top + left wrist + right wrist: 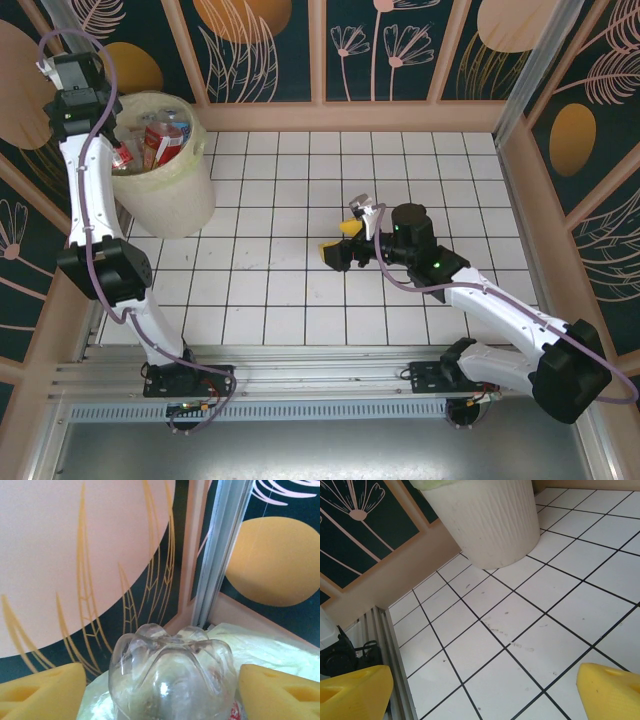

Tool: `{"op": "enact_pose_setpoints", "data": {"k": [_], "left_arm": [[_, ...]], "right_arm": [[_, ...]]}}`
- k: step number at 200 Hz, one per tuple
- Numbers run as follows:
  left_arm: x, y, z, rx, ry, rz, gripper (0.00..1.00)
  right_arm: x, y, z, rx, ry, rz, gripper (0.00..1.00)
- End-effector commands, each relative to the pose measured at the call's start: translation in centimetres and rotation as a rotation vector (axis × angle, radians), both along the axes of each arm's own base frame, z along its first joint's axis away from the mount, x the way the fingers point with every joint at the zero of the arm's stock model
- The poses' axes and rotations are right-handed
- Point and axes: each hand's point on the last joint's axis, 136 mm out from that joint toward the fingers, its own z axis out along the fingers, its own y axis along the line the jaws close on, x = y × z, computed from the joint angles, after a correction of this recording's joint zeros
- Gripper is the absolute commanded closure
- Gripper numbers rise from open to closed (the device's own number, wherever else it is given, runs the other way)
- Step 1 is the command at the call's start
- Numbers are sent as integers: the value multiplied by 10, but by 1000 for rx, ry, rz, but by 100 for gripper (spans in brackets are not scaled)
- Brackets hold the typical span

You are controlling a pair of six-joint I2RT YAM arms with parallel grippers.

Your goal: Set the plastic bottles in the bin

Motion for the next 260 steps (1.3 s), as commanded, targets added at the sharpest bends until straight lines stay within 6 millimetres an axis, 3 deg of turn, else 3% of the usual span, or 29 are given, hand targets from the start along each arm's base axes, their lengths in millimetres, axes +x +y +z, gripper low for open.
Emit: {"op": "enact_pose_setpoints", "data": {"k": [1, 59, 110, 128, 147, 182, 260], "left_arm": [[-8, 3, -22, -22, 71, 26, 24], [8, -12, -47, -107, 89, -64, 12], [8, -11, -57, -91, 127, -75, 28], [8, -11, -49, -73, 113, -81, 39], [14, -16, -32, -43, 75, -135, 43], [28, -32, 5, 71, 15, -272, 45], [26, -46, 47, 403, 28, -136, 47]], "right_arm": [[1, 2, 18, 26, -47, 0, 5], [4, 1, 16, 19, -49, -18, 5], [5, 1, 13, 14, -46, -21, 5], [5, 2, 12, 12, -45, -19, 5], [6, 2, 11, 10, -45, -18, 5], [8, 5, 14, 6, -48, -12, 5], [8, 6, 22, 12, -56, -7, 5]]}}
